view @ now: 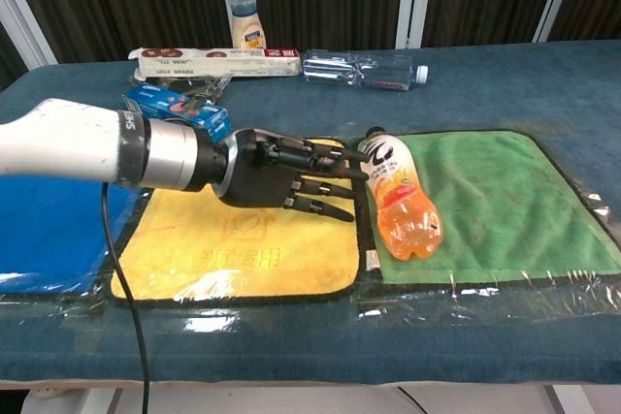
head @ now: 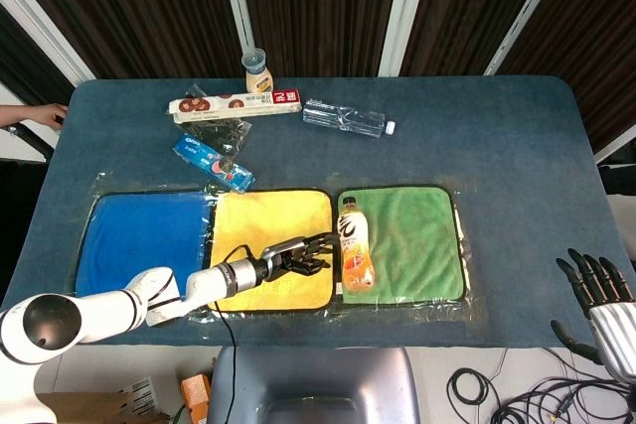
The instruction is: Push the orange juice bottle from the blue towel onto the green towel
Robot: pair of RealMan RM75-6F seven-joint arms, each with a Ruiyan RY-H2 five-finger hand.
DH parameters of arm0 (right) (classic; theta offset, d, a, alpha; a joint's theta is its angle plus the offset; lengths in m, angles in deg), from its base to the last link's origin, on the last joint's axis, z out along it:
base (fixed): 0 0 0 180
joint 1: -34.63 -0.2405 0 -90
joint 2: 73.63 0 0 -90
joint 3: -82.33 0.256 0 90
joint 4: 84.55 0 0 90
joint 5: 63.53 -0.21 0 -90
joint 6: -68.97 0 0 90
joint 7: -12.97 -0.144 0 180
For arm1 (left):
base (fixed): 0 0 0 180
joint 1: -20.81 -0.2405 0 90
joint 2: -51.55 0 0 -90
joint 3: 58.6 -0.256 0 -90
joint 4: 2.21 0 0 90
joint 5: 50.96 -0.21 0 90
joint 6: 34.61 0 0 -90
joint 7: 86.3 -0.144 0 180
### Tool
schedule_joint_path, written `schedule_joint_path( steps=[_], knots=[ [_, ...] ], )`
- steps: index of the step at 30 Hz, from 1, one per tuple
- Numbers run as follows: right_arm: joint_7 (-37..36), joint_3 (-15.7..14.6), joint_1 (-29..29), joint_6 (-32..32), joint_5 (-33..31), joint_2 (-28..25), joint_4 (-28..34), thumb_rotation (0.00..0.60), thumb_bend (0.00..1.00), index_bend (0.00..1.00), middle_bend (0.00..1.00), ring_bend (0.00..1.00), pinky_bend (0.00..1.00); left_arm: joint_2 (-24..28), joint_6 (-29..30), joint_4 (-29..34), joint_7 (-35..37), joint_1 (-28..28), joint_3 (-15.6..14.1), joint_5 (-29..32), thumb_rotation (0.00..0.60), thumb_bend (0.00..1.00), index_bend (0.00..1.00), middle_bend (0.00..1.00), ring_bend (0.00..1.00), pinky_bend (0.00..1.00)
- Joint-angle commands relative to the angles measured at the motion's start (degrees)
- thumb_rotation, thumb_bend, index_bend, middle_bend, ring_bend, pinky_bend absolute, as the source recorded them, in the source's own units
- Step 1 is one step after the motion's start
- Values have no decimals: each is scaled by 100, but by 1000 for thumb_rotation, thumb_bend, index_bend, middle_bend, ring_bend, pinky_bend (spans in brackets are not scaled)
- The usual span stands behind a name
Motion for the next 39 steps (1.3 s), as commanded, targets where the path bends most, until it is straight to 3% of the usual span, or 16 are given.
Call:
schedule_joint_path(
  steps=[1,10,24,39],
  knots=[
    [-31,-7,4,-14,14,-11,-12,600,227,0,0,0,0,-49,-41,-24,-28,43,45,49,600,586,0,0,0,150],
    [-258,4,47,-127,4,-64,-61,600,227,0,0,0,0,-313,-208,-331,199,210,193,164,600,585,0,0,0,150],
    [-758,28,136,-322,-47,-161,-243,600,227,0,0,0,0,-808,-98,-918,1045,553,103,-130,600,591,0,0,0,150],
    [-1138,71,228,-487,-126,-216,-409,600,226,0,0,0,0,-1208,11,-1389,1289,728,107,-114,600,590,0,0,0,149]
  ],
)
